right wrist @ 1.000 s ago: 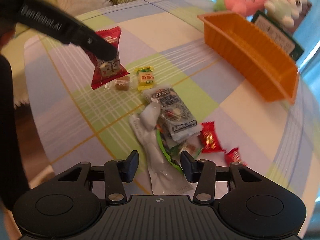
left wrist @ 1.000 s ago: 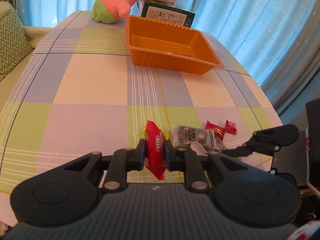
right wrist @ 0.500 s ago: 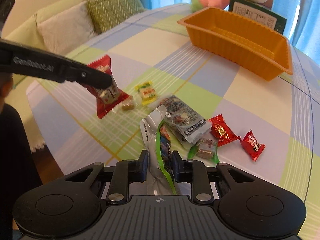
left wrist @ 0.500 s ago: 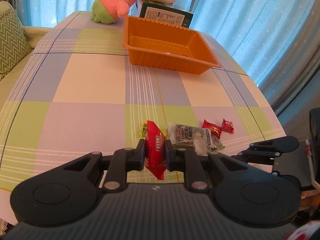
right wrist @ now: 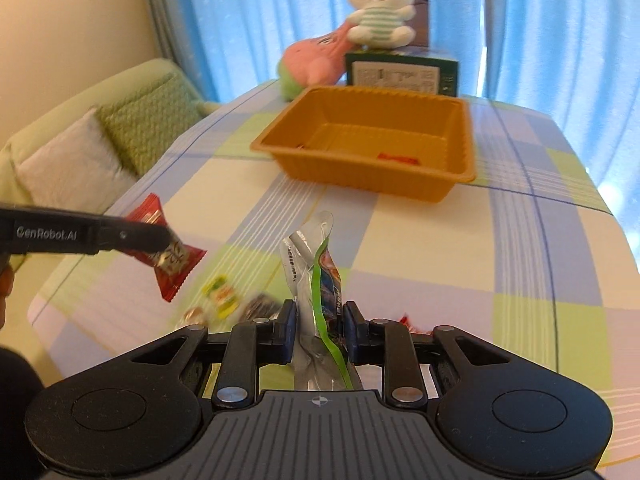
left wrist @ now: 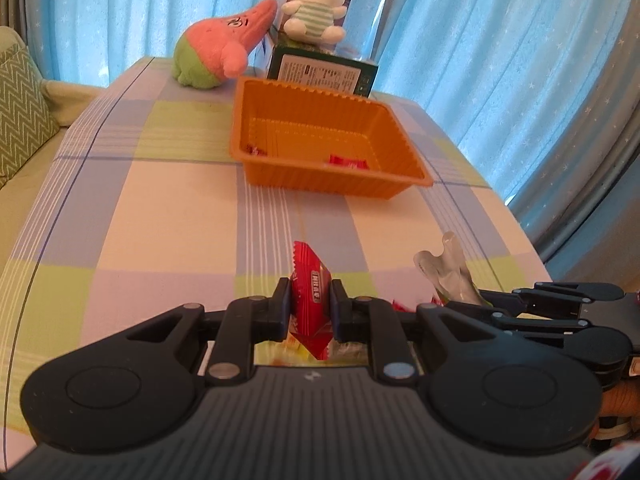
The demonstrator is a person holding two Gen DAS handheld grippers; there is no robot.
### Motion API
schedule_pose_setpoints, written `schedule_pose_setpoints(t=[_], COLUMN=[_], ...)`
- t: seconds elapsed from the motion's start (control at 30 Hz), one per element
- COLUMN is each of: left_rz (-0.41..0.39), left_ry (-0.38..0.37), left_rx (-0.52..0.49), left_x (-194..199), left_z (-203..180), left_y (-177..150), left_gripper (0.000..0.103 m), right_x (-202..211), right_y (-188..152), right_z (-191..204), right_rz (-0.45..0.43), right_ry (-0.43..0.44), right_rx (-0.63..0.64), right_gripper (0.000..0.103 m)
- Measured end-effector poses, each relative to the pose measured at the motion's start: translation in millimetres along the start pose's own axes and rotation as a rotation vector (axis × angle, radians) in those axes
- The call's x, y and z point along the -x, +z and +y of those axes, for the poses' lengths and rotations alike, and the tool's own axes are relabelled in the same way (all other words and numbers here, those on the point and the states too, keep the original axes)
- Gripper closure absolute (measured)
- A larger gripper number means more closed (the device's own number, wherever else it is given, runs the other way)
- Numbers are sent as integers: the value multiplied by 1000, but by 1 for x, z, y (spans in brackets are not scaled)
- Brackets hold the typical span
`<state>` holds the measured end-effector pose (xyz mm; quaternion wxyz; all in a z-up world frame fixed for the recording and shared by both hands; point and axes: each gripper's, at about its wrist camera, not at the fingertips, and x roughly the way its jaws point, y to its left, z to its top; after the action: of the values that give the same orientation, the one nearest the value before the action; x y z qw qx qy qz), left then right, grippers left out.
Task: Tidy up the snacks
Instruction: 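Carry the red bar and clear wrapper into the orange tray and release both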
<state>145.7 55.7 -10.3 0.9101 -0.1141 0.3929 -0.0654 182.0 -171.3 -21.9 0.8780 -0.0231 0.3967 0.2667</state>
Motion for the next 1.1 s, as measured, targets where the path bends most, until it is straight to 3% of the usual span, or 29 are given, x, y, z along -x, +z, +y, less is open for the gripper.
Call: schedule_pose_setpoints(t=[0.33,0.67,1.03,1.07,1.1], left_rz=[-64,-93,-58,-52,-47], left_ry=[-36,-37,-27,-21,-9], left_rx=[-5,-48,-24,-18,-12], left_x=[-38,-96,-153,-157,-160], left_z=[-11,-9,7,8,9], left_y=[76,146,166,165,164], left_gripper=[86,86,85,82,73], right_x=[-18,-69,-103,-105,-107], right_y=[75,144,157,157,156], right_z=[-32,-70,-88,-89,-90], right_rz=[-91,-117,-86,-83,-81], right_ry=[-31,-54,-81,-80,-80], right_rx=[-102,-146,-171,-175,-180], right_gripper=[78,78,78,78,78])
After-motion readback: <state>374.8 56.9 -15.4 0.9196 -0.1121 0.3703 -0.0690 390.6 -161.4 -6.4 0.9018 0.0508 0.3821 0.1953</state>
